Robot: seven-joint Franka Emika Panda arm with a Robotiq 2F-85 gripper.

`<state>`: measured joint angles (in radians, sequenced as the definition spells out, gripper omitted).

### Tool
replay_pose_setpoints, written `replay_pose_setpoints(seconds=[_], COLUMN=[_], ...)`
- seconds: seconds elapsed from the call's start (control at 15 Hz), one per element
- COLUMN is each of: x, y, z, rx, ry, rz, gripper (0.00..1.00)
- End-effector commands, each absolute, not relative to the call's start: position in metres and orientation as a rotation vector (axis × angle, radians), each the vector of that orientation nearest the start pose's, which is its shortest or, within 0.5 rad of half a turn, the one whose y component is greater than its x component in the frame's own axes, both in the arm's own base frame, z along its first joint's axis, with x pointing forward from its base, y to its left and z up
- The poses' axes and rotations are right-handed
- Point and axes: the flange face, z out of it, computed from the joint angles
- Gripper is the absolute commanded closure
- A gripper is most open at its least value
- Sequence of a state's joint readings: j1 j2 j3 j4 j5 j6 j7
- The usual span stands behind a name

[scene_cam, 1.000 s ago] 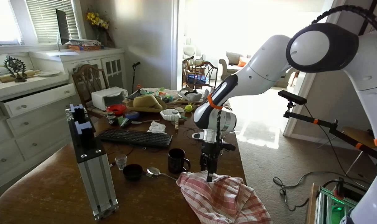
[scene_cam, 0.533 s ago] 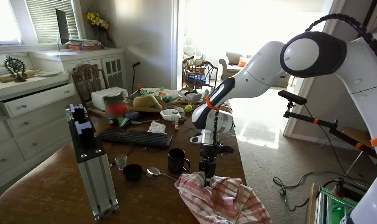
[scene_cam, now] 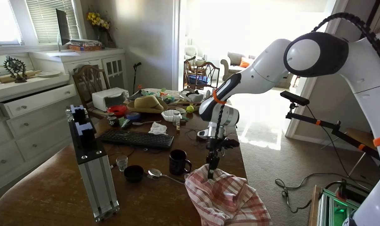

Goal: Fold the towel

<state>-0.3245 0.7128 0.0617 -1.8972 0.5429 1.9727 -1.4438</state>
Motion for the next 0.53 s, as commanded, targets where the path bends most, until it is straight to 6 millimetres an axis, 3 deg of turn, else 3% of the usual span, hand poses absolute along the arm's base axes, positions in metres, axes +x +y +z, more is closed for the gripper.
replay_pose_setpoints(seconds=[0.0,0.2,0.47], x=[0.556,0.57,0.593], y=[-0.161,-0.202,-0.235], z=[0.112,0.123,0.133], rx=[-2.28,-2.362,-2.47], ry=[-0.759,-0.657,-0.487], rz=[-0.004,-0.089,-0.242], gripper=[0.97,0.97,0.97])
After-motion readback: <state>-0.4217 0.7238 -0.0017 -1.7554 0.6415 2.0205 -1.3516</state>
